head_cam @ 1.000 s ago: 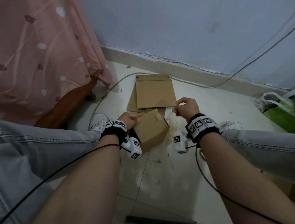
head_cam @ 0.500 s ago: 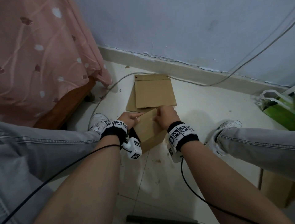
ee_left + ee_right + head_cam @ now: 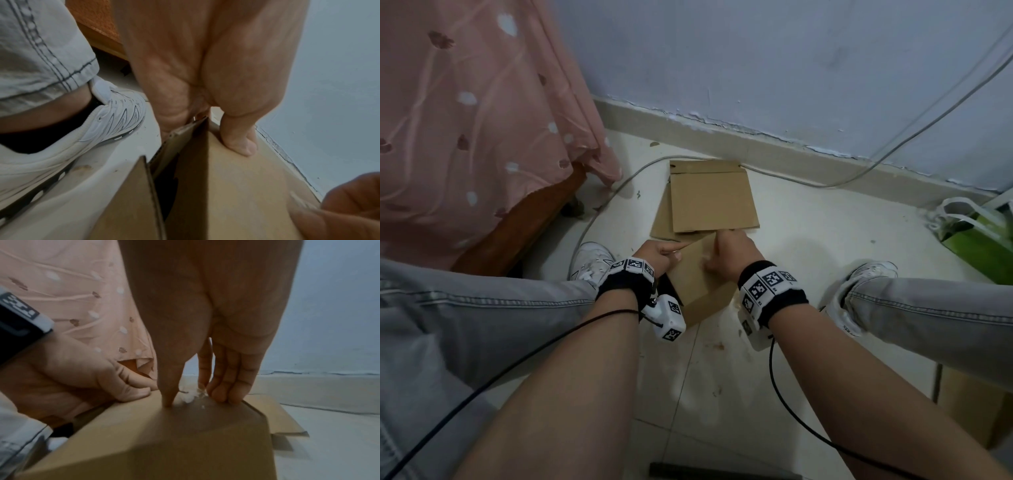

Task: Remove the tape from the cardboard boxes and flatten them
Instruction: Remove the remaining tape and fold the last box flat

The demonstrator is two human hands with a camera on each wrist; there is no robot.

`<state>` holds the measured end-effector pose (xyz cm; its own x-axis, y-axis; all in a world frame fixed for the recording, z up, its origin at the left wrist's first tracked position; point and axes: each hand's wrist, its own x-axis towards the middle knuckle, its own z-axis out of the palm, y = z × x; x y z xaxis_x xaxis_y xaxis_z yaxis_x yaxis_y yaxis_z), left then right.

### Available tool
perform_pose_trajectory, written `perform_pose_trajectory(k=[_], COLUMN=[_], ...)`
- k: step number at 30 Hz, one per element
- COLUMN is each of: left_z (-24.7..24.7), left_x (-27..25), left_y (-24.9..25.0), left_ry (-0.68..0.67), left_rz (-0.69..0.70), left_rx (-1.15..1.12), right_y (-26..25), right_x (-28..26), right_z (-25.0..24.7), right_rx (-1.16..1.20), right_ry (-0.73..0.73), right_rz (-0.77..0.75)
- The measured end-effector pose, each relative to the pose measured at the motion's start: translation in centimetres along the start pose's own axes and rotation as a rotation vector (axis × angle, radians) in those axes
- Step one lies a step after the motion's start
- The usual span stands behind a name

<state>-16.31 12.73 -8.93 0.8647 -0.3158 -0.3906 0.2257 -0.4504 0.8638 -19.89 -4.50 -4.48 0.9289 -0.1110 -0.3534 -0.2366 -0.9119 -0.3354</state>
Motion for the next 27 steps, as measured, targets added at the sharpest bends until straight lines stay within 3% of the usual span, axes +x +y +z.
perform_pose_trajectory(k=[17, 21, 27], left_z=[0.0, -0.2, -0.1], left_x=[-0.1, 0.3, 0.5], left_y=[-0.3, -0.4, -0.5], left_ry=[0.006, -0.018, -0.016], left_rz=[0.015, 0.014, 0.009], left_rx=[-0.006, 0.019, 0.014], right_y=[-1.2, -0.2, 3.3], right_x=[-0.4, 0.1, 1.5], right_z=[0.9, 0.3, -1.3], right_rx=[-0.138, -0.040, 0.480], right_ry=[0.011, 0.041, 0.187], right_rz=[-0.062, 0.031, 0.253])
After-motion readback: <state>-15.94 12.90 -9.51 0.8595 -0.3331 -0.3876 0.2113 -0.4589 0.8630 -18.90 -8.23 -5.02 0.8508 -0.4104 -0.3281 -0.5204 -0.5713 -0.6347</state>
